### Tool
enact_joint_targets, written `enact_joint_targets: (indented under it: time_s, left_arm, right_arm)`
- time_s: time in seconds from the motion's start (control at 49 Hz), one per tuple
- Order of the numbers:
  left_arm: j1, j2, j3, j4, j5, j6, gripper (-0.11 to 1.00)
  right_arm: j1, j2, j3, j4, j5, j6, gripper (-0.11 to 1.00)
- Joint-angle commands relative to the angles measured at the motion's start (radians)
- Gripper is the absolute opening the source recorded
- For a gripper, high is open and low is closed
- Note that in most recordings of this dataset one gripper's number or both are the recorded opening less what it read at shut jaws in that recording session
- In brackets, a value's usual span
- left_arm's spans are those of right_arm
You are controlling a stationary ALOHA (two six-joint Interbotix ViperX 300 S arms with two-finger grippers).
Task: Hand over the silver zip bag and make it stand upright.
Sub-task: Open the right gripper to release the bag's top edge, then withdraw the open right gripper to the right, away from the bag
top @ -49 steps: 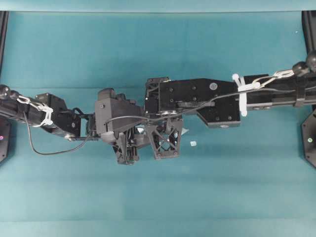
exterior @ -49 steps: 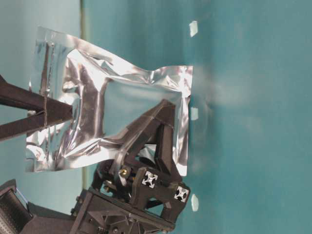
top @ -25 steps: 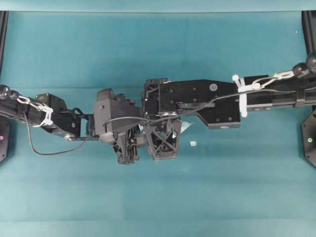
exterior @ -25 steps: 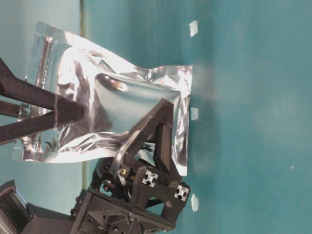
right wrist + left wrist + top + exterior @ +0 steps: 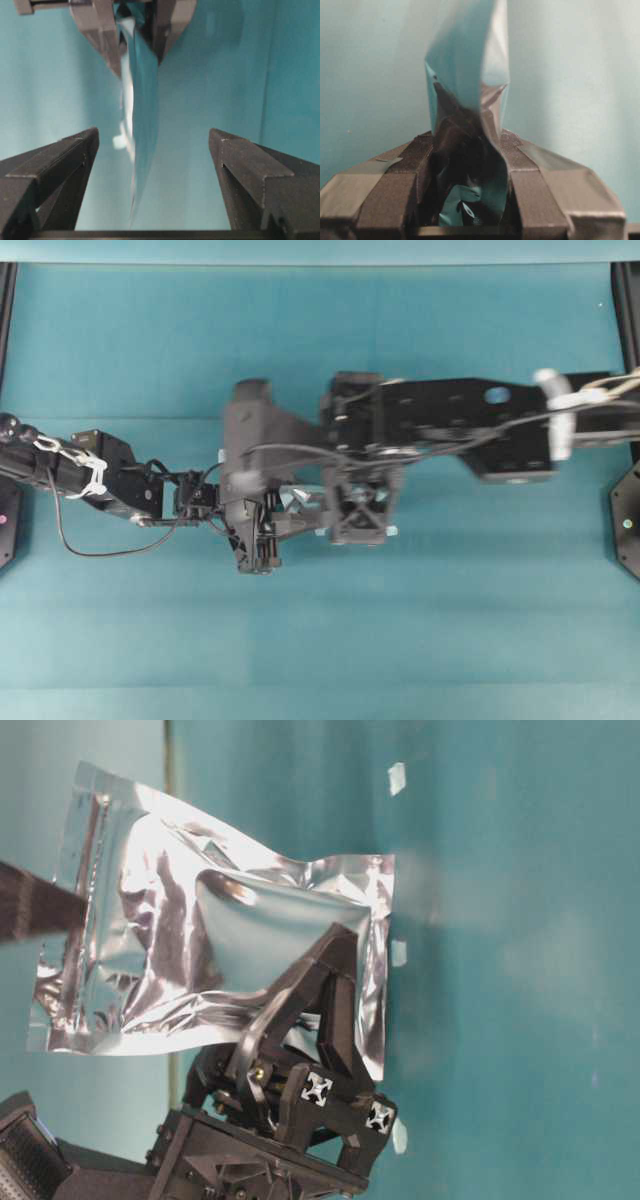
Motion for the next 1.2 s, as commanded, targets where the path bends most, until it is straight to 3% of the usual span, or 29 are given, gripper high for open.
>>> enact_joint_targets:
  time_s: [0.0, 0.347, 0.735, 1.183]
  left_arm:
    - [-0.005, -0.003, -0.005, 0.003, 0.003, -0.002, 0.30]
    - [-0.006, -0.005, -0.005, 0.003, 0.009, -0.002, 0.30]
    - [-0.008, -0.003, -0.006, 0.003, 0.026, -0.002, 0.30]
    - [-0.012, -0.006, -0.005, 0.003, 0.028, -0.002, 0.30]
  right_arm:
    - [0.003, -0.081, 0.040, -0.014, -0.029, 0.032, 0.96]
    - [0.003, -0.272, 0.270, -0.018, -0.258, 0.132, 0.96]
    - [0.008, -0.353, 0.362, -0.017, -0.330, 0.133, 0.96]
    - [0.008, -0.526, 0.546, -0.017, -0.604, 0.135, 0.96]
